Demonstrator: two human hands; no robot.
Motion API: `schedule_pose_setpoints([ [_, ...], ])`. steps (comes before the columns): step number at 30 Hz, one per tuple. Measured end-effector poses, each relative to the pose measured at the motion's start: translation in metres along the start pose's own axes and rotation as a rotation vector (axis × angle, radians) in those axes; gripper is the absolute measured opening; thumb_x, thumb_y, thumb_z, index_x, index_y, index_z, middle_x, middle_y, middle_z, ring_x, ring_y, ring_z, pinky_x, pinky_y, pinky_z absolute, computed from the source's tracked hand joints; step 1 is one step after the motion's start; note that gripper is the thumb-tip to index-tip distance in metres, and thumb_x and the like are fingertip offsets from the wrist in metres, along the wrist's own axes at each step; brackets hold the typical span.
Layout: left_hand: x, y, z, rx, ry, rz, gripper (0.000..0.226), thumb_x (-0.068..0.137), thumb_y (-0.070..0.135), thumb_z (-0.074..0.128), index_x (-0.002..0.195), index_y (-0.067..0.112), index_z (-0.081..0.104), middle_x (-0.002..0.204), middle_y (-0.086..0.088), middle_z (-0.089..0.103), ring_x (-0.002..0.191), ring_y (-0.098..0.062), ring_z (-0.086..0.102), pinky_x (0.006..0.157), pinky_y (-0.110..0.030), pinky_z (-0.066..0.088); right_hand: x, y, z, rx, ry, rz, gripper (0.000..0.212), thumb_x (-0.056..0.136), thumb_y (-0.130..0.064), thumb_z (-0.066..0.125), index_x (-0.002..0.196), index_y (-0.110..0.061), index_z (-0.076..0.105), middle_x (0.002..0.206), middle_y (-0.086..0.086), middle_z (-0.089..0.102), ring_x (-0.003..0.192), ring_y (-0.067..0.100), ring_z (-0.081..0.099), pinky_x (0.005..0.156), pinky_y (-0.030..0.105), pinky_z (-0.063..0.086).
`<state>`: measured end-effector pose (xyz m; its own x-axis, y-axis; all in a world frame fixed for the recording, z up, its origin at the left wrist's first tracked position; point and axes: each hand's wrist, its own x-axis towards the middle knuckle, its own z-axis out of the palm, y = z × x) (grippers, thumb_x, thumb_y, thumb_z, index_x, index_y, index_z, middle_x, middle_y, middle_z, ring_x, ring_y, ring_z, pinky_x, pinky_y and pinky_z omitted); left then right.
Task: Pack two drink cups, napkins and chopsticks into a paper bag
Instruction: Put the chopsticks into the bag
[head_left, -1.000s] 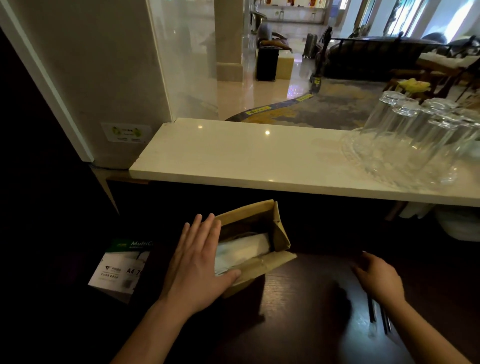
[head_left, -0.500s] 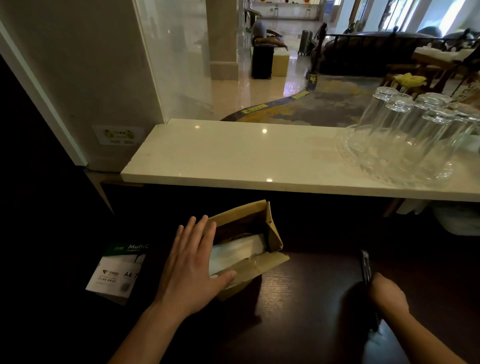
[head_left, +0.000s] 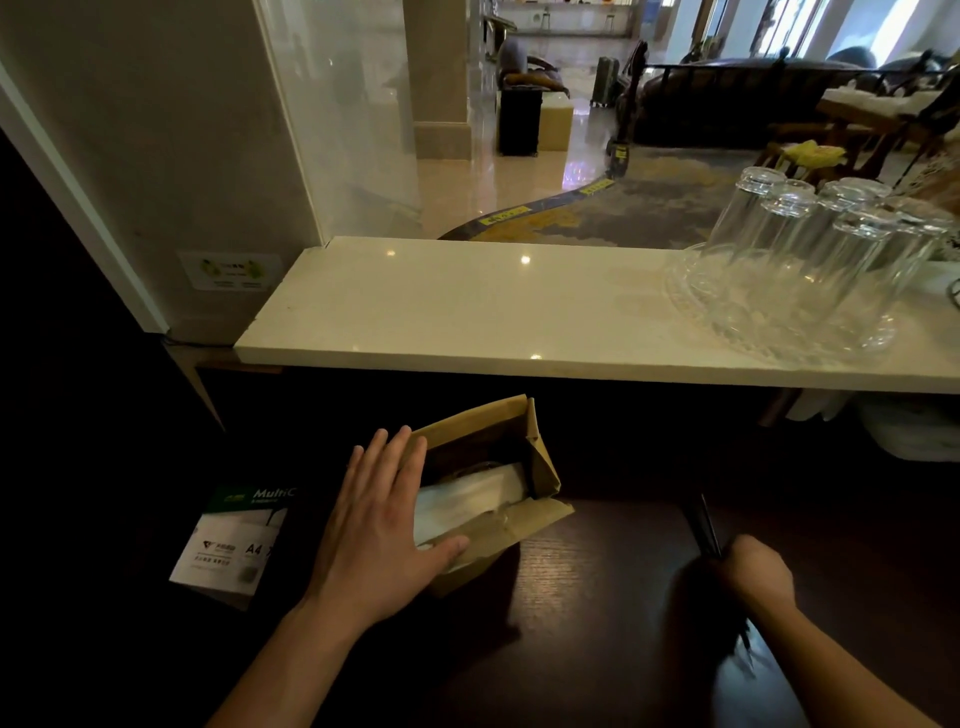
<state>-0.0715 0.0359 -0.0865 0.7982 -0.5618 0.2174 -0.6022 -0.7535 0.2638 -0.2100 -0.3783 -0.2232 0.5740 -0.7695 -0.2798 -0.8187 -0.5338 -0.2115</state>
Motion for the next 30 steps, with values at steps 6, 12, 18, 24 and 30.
schedule_pose_setpoints([
  [6, -0.002, 0.001, 0.000, -0.010, 0.002, 0.007, 0.107, 0.072, 0.080, 0.039, 0.154, 0.021, 0.003, 0.163, 0.000, 0.000, 0.148, -0.014, -0.011, 0.119, -0.037, -0.009, -0.006, -0.007, -0.009, 0.033, -0.002, -0.040, 0.021, 0.086, -0.033, 0.064, 0.082, -0.012, 0.060, 0.070, 0.006, 0.064, 0.062, 0.021, 0.063, 0.056, 0.032, 0.051],
  [12, -0.004, 0.000, 0.000, 0.002, -0.013, 0.003, 0.107, 0.072, 0.080, 0.039, 0.153, 0.023, 0.000, 0.163, 0.000, -0.001, 0.148, -0.015, -0.012, 0.120, -0.040, -0.006, -0.025, -0.027, -0.023, 0.133, 0.031, -0.104, 0.014, 0.084, -0.021, 0.068, 0.092, -0.013, 0.060, 0.078, 0.007, 0.065, 0.067, 0.023, 0.065, 0.061, 0.037, 0.056],
  [18, -0.005, 0.000, 0.000, 0.015, -0.010, 0.003, 0.107, 0.071, 0.081, 0.037, 0.153, 0.022, 0.002, 0.163, -0.001, 0.001, 0.148, -0.016, -0.010, 0.119, -0.040, -0.009, -0.047, -0.054, -0.049, 0.356, 0.149, -0.185, 0.021, 0.083, -0.018, 0.070, 0.103, -0.015, 0.066, 0.093, 0.007, 0.071, 0.078, 0.023, 0.067, 0.071, 0.041, 0.058],
  [24, -0.005, 0.001, -0.001, 0.026, -0.003, 0.007, 0.105, 0.071, 0.081, 0.036, 0.153, 0.022, 0.004, 0.163, -0.003, 0.005, 0.149, -0.019, -0.006, 0.119, -0.040, -0.009, -0.079, -0.086, -0.091, 0.474, 0.289, -0.323, 0.023, 0.083, -0.019, 0.071, 0.105, -0.012, 0.073, 0.099, 0.007, 0.074, 0.093, 0.026, 0.068, 0.081, 0.040, 0.055],
  [30, -0.007, -0.002, -0.002, 0.010, -0.002, -0.001, 0.106, 0.071, 0.081, 0.035, 0.153, 0.023, 0.003, 0.163, -0.001, 0.003, 0.148, -0.016, -0.008, 0.119, -0.041, -0.009, -0.103, -0.110, -0.122, 0.708, 0.242, -0.445, 0.012, 0.084, -0.019, 0.071, 0.094, -0.024, 0.074, 0.085, -0.007, 0.074, 0.081, 0.012, 0.070, 0.073, 0.039, 0.059],
])
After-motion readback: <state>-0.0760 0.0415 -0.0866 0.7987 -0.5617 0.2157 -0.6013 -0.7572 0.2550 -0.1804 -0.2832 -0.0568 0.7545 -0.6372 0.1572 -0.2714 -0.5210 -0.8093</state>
